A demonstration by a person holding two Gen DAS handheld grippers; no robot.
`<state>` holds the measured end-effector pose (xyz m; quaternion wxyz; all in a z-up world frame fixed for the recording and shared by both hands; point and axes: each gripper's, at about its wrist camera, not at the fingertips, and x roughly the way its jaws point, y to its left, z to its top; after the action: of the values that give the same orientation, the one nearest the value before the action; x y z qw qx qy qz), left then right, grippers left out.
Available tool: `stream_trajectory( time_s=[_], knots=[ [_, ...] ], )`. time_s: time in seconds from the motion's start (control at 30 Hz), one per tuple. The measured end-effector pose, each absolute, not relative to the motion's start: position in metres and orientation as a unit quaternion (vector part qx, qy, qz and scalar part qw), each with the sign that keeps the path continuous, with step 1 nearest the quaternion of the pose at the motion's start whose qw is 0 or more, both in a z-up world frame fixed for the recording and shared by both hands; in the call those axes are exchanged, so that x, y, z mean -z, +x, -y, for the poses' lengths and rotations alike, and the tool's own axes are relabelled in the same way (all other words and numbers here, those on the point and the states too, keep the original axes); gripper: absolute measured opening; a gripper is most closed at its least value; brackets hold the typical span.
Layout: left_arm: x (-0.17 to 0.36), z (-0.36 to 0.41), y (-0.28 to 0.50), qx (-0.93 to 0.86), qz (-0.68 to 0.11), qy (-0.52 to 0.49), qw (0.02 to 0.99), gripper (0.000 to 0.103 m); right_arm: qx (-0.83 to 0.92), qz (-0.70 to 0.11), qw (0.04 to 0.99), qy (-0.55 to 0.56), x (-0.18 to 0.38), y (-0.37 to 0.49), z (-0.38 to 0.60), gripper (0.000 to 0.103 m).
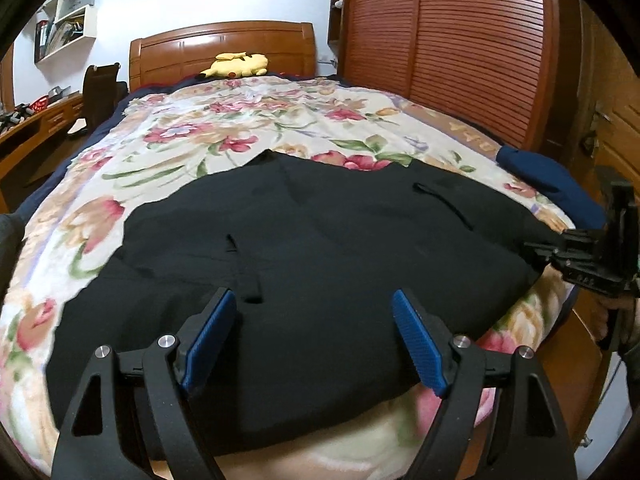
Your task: Fold large clothes
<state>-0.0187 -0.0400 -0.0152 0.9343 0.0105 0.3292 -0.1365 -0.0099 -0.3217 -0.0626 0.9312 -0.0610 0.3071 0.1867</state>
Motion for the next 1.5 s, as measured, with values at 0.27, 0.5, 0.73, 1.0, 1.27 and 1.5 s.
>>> stream_trajectory(
  time_s=[0.27, 0.5, 0.73, 1.0, 1.27, 1.5],
  knots=[
    [0.044, 0.05, -0.012, 0.109, -0.353, 0.027, 0.929, 0.081, -0.189, -0.294, 0.936, -0.048, 0.041, -0.017, 0.325, 0.013],
    [0.049, 0.047, -0.012, 0.111, -0.354, 0.01, 0.928, 0.082, -0.195, -0.281, 0.938, -0.048, 0.027, -0.022, 0.325, 0.013],
    [0.048, 0.049, -0.01, 0.107, -0.358, 0.009, 0.928, 0.082, -0.201, -0.264, 0.941, -0.06, 0.008, -0.033, 0.314, 0.012],
    [0.038, 0.042, -0.014, 0.11, -0.352, -0.01, 0.93, 0.082, -0.219, -0.241, 0.941, -0.09, -0.015, -0.036, 0.292, 0.011],
    [0.013, 0.01, -0.037, 0.103, -0.322, -0.023, 0.941, 0.082, -0.252, -0.209, 0.938, -0.114, -0.034, -0.039, 0.256, 0.01],
    [-0.007, -0.036, -0.065, 0.076, -0.289, -0.031, 0.954, 0.082, -0.287, -0.194, 0.929, -0.132, -0.045, -0.032, 0.208, 0.01]
  ],
)
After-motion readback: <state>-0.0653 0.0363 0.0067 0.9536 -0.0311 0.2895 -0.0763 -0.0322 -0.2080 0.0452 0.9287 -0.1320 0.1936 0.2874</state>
